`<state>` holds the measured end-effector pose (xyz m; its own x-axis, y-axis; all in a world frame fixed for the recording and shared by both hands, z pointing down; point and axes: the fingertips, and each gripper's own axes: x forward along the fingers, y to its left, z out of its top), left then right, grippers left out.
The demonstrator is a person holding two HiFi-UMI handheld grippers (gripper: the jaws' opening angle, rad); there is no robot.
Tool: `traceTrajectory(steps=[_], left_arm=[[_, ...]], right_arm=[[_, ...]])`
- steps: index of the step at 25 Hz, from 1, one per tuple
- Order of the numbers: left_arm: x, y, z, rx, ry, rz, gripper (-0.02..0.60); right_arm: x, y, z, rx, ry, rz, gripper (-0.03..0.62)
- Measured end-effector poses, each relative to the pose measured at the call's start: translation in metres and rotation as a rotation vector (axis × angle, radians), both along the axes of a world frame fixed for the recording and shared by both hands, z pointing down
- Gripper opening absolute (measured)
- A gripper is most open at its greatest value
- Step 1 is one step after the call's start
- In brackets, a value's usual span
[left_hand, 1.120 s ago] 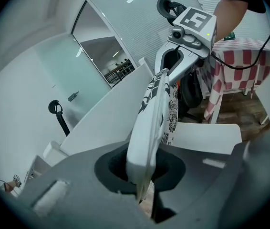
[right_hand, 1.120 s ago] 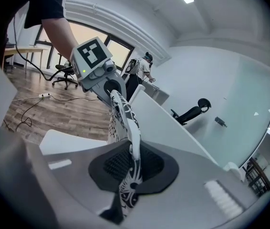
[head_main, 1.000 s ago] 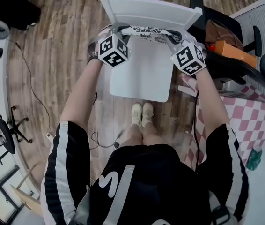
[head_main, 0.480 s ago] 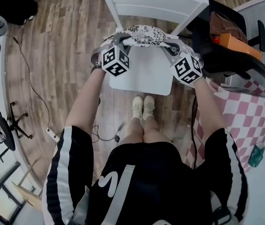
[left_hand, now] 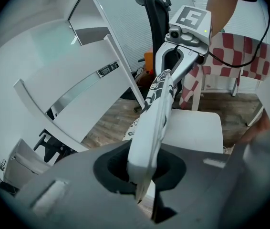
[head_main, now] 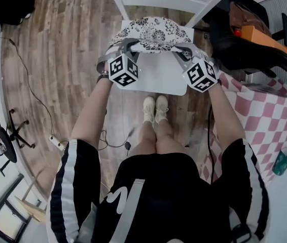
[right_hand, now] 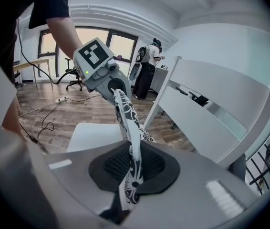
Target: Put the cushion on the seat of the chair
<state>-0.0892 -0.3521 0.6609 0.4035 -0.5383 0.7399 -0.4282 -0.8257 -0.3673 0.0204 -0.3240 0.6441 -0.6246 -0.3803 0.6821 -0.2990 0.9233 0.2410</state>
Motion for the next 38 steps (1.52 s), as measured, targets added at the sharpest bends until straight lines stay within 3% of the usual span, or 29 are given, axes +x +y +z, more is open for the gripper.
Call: traceTrajectory(steps=[19,38], left_arm=[[0.002,0.061,0.060,-0.089,-0.002,0.048,0.077],[0.002,0.110,0.097,-0.149,-0.052,0.071,0.095]], right_arm=[[0.005,0.056,0.063,-0.068,0.066,-0.050,0.017],[0.008,0.103,0.108,-0.137,0.104,-0.067,0.021]])
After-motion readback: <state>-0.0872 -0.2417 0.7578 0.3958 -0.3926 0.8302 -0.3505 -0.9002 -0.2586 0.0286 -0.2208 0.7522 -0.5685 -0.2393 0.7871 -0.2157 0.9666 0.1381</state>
